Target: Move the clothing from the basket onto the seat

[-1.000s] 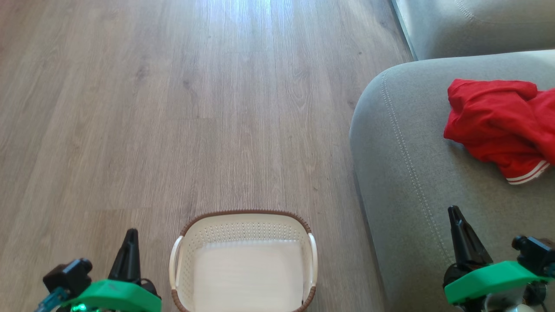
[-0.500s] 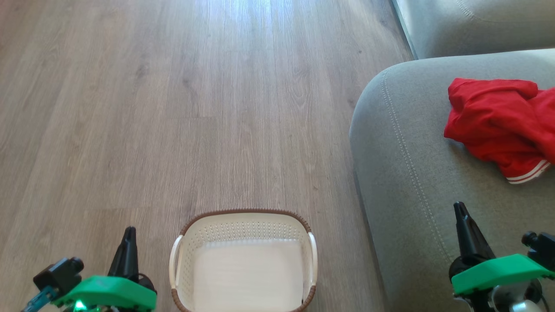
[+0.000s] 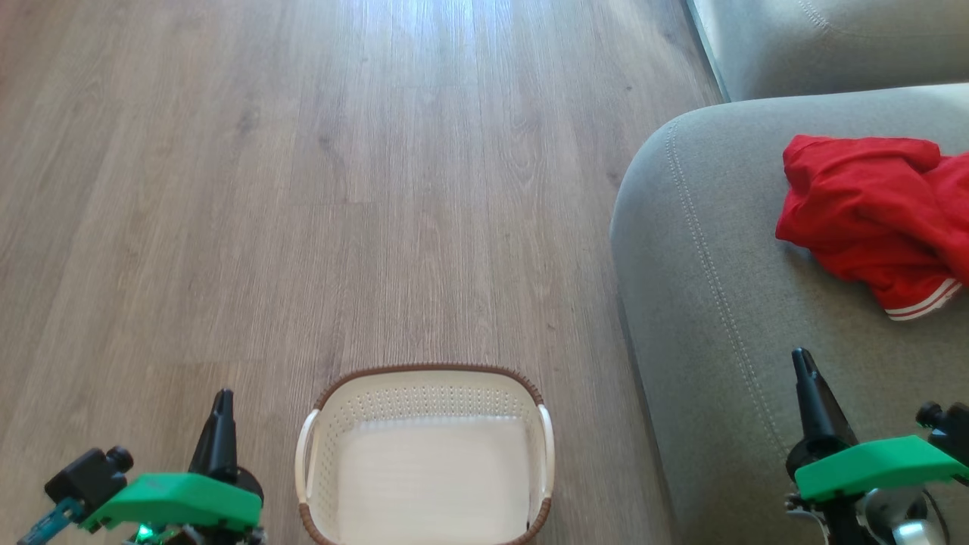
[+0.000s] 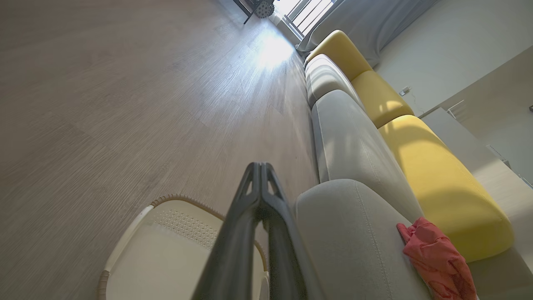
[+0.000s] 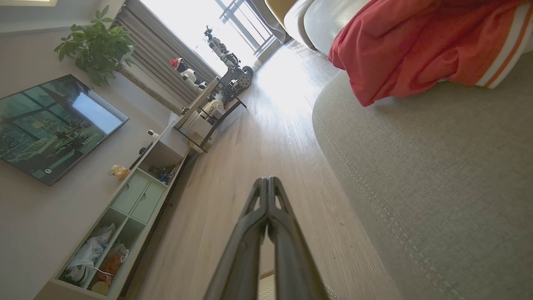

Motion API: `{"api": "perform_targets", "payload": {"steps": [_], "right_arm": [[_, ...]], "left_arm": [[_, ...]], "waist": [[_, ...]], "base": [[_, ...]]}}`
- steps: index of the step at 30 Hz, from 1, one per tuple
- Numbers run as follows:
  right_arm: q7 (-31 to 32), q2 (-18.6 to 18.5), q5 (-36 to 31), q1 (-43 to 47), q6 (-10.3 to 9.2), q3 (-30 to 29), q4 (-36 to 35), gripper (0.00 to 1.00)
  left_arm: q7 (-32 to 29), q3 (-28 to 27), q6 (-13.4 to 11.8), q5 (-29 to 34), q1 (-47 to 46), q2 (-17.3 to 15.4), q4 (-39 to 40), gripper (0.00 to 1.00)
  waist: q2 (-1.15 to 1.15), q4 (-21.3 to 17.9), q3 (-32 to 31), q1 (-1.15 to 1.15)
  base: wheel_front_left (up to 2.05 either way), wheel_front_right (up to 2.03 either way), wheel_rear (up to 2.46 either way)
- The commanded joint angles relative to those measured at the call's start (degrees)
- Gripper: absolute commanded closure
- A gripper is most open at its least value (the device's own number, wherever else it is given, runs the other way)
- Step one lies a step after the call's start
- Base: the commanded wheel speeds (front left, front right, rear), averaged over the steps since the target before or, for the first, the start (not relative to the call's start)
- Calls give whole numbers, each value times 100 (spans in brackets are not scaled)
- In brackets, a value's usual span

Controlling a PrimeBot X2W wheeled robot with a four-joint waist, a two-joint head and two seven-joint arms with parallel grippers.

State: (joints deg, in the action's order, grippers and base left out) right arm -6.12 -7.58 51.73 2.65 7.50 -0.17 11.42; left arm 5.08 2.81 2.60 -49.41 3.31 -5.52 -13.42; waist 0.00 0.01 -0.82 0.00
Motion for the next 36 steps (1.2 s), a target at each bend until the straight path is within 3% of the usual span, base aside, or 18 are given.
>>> {"api": "perform_targets", "payload": {"steps": [1, 36], "right_arm": [[39, -32, 156, -306, 0, -24, -159, 100], [619, 184, 2189, -596, -1, -281, 53, 100]], "left_arm": [[-30, -181, 80, -148, -361, -34, 152, 100], [-608, -567, 289, -2255, -662, 118, 41, 100]], "waist": [[0, 0, 2, 0], [0, -1, 52, 0]], "base": [[0, 0, 0], [0, 0, 0]]}}
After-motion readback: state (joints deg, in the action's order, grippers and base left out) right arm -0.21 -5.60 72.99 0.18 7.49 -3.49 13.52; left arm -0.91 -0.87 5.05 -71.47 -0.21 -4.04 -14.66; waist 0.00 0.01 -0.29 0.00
